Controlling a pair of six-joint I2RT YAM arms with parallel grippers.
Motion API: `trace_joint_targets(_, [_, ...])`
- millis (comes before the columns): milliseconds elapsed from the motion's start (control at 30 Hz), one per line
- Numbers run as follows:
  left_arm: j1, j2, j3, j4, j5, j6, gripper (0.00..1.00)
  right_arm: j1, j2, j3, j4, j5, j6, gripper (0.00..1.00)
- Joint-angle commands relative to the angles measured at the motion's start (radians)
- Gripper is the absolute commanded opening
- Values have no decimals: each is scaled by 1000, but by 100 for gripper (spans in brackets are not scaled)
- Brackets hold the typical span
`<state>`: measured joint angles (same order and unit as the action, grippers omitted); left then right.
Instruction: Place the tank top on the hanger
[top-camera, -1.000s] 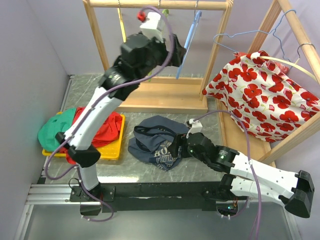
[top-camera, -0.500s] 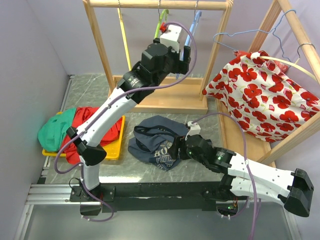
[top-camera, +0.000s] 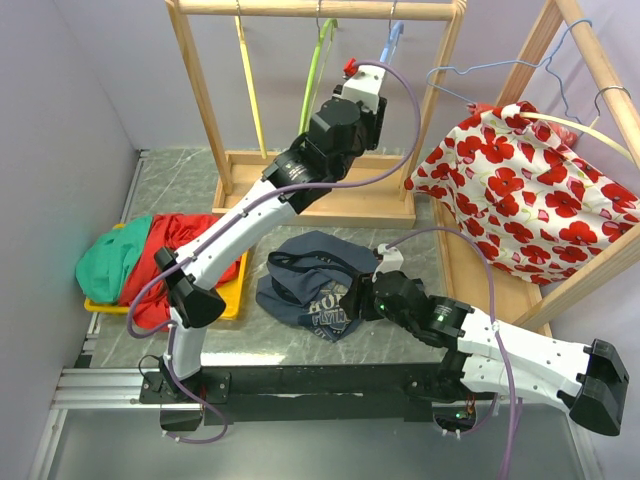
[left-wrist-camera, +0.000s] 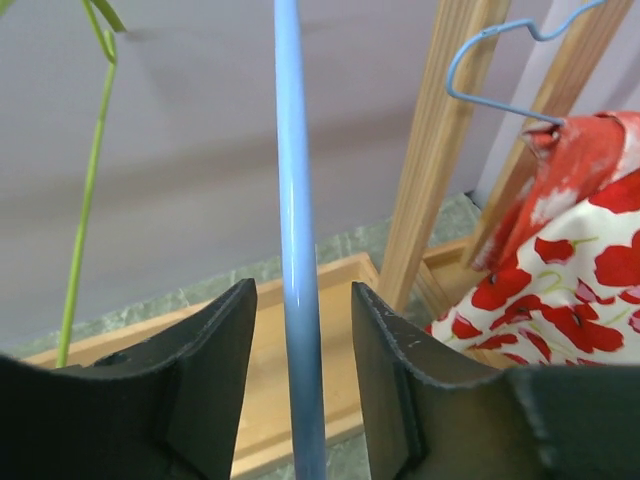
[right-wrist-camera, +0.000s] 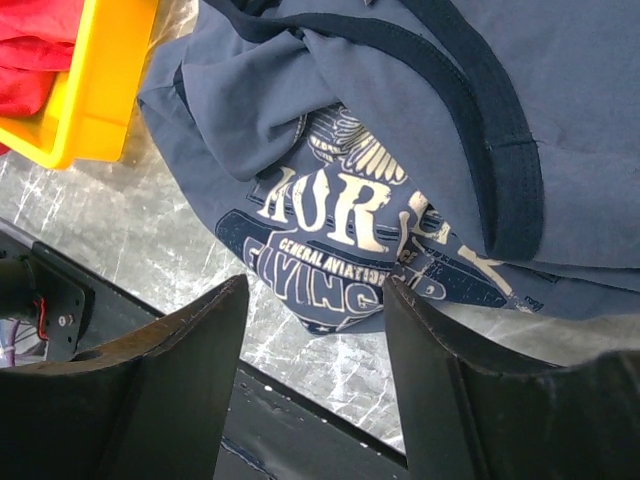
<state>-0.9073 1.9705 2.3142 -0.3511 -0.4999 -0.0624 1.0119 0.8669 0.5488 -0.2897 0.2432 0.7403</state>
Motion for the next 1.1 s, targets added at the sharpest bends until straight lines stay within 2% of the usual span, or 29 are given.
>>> trace_joint_targets(0, [-27,-13,-7,119,-75,52,45,2,-17,-15,29,22,11,63])
trace_joint_targets(33, [-31,-13,-7,138,-83,62,37,2,-17,-15,30,22,13,63])
trace_joint_targets(100, [-41,-10,-6,159,-101,114,31,1,-16,-18,30,22,13,62])
trace_joint_targets(133, [-44,-7,-3,167,-107,125,22,2,-16,-16,29,24,11,62])
trace_joint_targets(233, [-53,-1,10,199,-137,165,7,2,-16,-15,27,24,8,60])
trace_joint_targets(300, [-59,-4,11,228,-153,184,2,1,-16,-12,26,28,7,59])
trace_joint_targets(600, [-68,-62,-35,331,-183,233,1,1,-9,3,23,44,-15,57])
trace_joint_targets(733, [-68,-74,-33,304,-169,224,1,2,-3,11,17,56,-18,58])
trace_joint_targets(1067, [-81,-220,-177,343,-115,194,1,2,-28,-4,23,85,-41,59])
